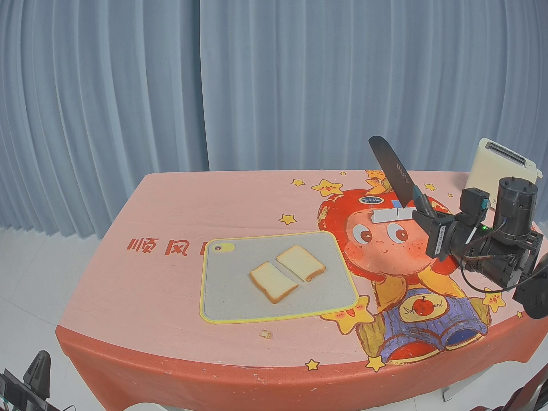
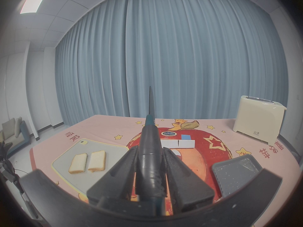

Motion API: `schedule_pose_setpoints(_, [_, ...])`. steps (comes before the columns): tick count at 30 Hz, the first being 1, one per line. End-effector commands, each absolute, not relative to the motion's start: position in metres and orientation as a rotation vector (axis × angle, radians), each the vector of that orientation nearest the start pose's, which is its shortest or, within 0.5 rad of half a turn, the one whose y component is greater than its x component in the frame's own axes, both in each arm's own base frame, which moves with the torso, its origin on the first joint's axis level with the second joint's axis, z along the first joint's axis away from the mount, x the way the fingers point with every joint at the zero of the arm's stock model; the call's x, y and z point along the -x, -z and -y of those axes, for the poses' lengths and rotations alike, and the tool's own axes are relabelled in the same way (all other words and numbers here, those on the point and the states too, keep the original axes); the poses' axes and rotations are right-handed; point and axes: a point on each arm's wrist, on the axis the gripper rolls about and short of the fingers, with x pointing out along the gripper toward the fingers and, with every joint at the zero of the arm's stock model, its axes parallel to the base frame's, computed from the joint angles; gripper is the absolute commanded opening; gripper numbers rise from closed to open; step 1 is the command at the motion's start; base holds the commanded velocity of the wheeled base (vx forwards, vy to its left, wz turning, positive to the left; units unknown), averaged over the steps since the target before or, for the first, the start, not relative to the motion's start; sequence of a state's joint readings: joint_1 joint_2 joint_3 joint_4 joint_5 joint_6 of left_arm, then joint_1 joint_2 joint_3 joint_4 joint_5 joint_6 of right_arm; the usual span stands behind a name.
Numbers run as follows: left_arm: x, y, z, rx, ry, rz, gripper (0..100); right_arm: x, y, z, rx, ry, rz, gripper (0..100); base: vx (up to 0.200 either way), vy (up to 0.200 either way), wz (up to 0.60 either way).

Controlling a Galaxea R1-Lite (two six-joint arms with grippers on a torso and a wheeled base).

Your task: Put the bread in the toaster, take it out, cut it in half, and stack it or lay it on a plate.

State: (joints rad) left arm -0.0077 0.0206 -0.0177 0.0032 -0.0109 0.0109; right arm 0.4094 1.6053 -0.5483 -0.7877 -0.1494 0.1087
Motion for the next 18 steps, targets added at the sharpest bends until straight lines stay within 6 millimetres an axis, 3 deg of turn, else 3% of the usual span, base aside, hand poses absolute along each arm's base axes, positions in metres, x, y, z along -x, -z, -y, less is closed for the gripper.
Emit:
schedule_pose_setpoints(1, [0.0212,-0.0761,0.0001,-0.011,0.019,-0.024,0,-0.2444,-0.1536,-0.0989,-0.031,-0.232,-0.287,0,0.0,0.0,0.0])
schedule_pose_setpoints(18, [0.0212,-0.0761,0.0001,-0.011,0.019,-0.024,0,-0.2489,-0.1523,-0.0956,-0.034,-0.216,-0.291,0,0.0,0.0,0.0])
